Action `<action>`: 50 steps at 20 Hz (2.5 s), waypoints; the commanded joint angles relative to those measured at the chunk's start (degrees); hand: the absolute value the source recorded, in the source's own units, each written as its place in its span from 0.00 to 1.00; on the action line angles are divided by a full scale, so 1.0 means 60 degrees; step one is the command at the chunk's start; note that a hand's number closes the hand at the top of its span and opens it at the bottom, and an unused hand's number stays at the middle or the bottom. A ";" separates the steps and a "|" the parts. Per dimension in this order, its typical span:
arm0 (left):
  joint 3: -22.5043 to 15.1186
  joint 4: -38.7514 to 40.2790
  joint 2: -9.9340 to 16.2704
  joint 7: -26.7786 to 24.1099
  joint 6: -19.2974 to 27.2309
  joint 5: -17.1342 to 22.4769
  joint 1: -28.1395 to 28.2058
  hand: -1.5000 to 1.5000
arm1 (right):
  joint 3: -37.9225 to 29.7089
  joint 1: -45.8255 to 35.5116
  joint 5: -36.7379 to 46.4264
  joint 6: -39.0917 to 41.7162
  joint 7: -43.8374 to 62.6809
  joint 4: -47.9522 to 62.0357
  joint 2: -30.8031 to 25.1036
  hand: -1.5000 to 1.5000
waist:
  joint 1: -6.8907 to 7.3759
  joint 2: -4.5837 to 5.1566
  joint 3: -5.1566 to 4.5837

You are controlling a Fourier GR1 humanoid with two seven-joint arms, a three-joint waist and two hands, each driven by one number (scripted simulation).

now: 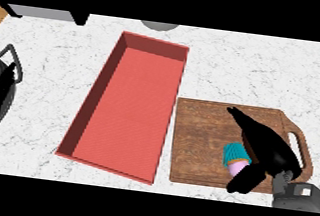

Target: Pick the cupcake from the cutting board and place it in the cardboard box

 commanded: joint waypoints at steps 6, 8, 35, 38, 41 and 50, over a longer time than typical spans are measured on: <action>0.0067 0.0110 -0.0260 -0.0044 0.0104 -0.0538 -0.0088 0.50 | -0.0349 0.0098 0.1218 -0.0464 -0.0732 0.1422 0.0537 1.00 | -0.0009 0.0008 0.0004; 0.0392 0.0135 -0.0007 -0.0354 -0.0364 0.0015 0.0119 0.50 | 0.0462 0.0018 0.2478 -0.1618 -0.0833 0.1351 0.0775 1.00 | 0.0030 0.0008 0.0004; 0.0230 -0.0095 -0.0220 -0.0107 -0.0171 -0.0414 -0.0024 0.50 | -0.1524 -0.5499 0.1704 -0.3584 -1.1773 0.6022 -0.1195 1.00 | 0.0159 0.0004 0.0009; 0.0501 0.0031 -0.0067 -0.0258 -0.0243 -0.0291 -0.0125 0.50 | -0.1462 -0.5733 0.1803 -0.3599 -1.2036 0.6136 -0.0749 1.00 | 0.0084 0.0008 0.0002; 0.0318 0.0122 -0.0120 0.0506 -0.0325 -0.0408 -0.0767 0.50 | -0.1584 -0.7241 0.1475 -0.2470 -1.1663 0.6888 -0.0327 1.00 | 0.0134 0.0034 0.0001; 0.0386 0.0011 -0.0263 0.0067 -0.0399 -0.0318 -0.0291 0.50 | -0.1615 -0.7926 0.0602 -0.1259 -0.8731 0.6058 0.1908 1.00 | 0.0112 0.0007 -0.0003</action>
